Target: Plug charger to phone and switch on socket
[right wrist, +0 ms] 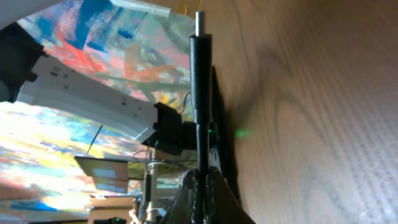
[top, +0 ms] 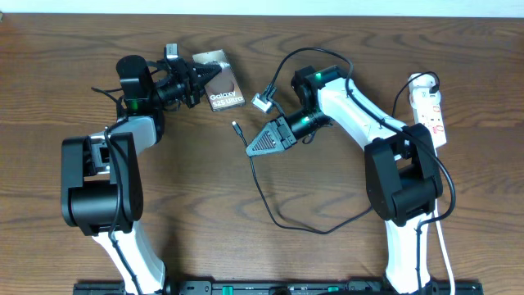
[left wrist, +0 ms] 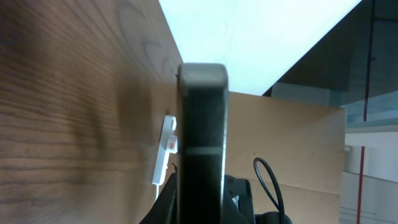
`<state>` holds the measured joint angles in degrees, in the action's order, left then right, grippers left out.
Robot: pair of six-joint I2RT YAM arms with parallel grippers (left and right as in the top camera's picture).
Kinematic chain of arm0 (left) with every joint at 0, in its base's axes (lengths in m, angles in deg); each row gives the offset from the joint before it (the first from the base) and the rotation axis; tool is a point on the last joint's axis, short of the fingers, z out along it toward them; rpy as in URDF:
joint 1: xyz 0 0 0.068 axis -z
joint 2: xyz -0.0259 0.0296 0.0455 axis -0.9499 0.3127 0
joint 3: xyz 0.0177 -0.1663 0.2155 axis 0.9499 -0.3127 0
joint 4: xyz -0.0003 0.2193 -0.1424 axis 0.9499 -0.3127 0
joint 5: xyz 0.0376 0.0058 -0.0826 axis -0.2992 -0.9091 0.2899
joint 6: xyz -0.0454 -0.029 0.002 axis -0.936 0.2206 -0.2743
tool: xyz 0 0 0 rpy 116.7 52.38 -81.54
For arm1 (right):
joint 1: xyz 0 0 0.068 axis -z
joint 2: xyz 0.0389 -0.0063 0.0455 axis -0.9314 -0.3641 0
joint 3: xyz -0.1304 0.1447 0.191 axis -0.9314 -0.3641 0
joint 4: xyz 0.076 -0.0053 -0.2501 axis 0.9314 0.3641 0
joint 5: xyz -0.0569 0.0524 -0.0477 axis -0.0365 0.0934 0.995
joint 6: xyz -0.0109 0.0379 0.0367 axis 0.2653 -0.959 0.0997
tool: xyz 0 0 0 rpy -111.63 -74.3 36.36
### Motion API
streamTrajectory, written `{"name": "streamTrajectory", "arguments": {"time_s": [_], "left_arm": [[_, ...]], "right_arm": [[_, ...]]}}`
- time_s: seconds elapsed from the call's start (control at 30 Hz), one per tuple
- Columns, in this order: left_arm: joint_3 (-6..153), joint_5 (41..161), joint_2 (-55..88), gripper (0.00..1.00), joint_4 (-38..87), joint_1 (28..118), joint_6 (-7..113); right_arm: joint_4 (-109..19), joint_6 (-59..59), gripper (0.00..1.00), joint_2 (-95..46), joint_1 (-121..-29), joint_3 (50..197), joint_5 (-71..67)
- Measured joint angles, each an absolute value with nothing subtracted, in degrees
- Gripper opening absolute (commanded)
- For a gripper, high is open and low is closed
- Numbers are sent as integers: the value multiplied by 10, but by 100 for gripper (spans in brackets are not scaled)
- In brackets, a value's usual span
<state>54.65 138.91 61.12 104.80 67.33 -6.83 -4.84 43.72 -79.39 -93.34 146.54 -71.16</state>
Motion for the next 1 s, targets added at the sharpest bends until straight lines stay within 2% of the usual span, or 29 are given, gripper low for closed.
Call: {"name": "streamTrajectory", "arguments": {"time_s": [0.3, 0.67, 1.0], "left_arm": [[547, 1395, 611, 8, 1073, 673, -89], [547, 1395, 611, 7, 1108, 671, -93], [547, 1395, 611, 7, 1108, 670, -92]], "right_arm": [[-127, 366, 1, -794, -933, 1465, -720], [-159, 302, 1, -794, -929, 1464, -799], [-181, 251, 1, -810, -895, 1419, -814]]}}
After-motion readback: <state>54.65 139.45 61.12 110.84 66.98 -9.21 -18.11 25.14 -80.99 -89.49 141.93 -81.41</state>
